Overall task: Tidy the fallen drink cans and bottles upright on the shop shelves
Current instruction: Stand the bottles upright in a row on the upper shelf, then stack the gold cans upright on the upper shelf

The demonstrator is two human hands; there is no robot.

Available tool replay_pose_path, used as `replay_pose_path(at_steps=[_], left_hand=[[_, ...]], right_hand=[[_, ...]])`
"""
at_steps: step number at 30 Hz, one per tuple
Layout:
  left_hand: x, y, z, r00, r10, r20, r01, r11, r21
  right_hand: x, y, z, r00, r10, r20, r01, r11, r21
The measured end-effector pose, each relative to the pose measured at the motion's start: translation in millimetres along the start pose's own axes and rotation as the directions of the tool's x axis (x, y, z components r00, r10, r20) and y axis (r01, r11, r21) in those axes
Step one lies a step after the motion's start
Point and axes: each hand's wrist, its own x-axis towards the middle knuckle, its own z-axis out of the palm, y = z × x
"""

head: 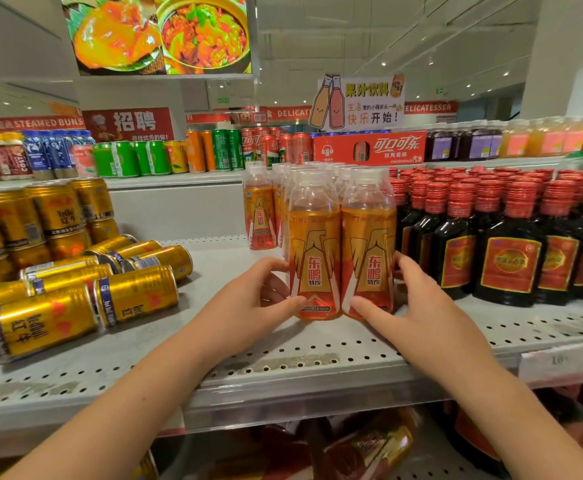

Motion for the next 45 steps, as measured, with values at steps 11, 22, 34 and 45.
replay_pose_path(at_steps=[11, 22, 34, 45], left_hand=[[-121, -21, -49, 0.953, -0.082, -0.291, 0.151, 0.963, 0.224], [-168, -65, -105, 0.948, -0.001, -0.320, 0.004, 1.000, 0.007], [-170, -119, -179, 0.874, 0.387, -0.293, -0.263, 0.885, 0.385], [-132, -123, -194, 0.960, 0.201, -0.194, 0.021, 0.639, 0.769]], right_hand=[[-66, -38, 36, 0.957, -0.228, -0.177, 0.253, 0.958, 0.136], [-84, -129, 86, 0.972, -0.217, -0.092, 0.233, 0.947, 0.222], [-32, -216, 156, 0.915, -0.396, 0.079, 0.394, 0.918, 0.039], [24, -213, 162, 0.805, -0.478, 0.351, 0.541, 0.834, -0.106]])
